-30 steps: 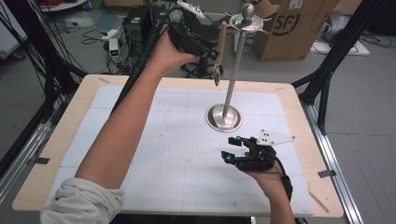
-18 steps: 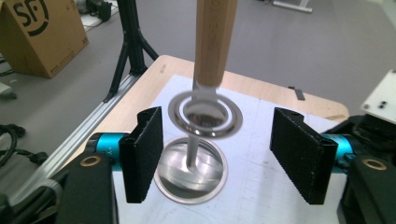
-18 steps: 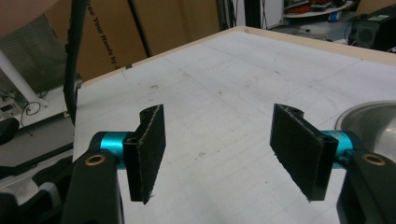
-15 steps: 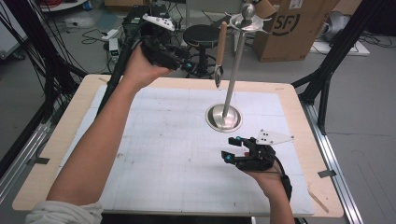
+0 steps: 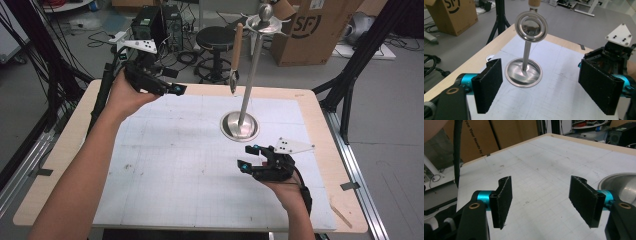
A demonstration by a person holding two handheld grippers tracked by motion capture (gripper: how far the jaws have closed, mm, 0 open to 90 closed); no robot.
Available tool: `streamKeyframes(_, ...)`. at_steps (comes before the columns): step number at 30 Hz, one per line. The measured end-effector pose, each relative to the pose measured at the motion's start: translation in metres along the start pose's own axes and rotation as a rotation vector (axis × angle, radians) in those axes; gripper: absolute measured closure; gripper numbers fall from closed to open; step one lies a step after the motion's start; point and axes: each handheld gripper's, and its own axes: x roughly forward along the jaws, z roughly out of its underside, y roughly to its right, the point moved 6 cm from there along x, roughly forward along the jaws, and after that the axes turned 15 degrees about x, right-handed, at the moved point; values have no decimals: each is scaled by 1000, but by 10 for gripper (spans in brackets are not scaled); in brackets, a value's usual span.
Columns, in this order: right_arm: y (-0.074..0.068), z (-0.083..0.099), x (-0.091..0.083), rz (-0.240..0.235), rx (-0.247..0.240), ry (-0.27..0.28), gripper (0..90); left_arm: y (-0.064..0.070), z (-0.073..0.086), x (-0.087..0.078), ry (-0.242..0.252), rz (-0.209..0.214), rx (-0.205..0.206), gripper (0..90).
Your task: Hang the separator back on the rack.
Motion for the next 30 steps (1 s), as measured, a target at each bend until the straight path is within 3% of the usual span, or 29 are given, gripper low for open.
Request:
streamKeyframes(12, 1, 0, 0, 4, 2, 2, 344, 23, 39, -26, 51, -12, -17, 126)
streamKeyframes(16, 1, 0, 1, 6, 1, 1, 340, 29, 55, -37, 66, -40, -15, 116)
streamKeyframes(30, 9, -3, -1, 30, 22, 23, 311, 57, 95, -41, 95, -44, -17, 68)
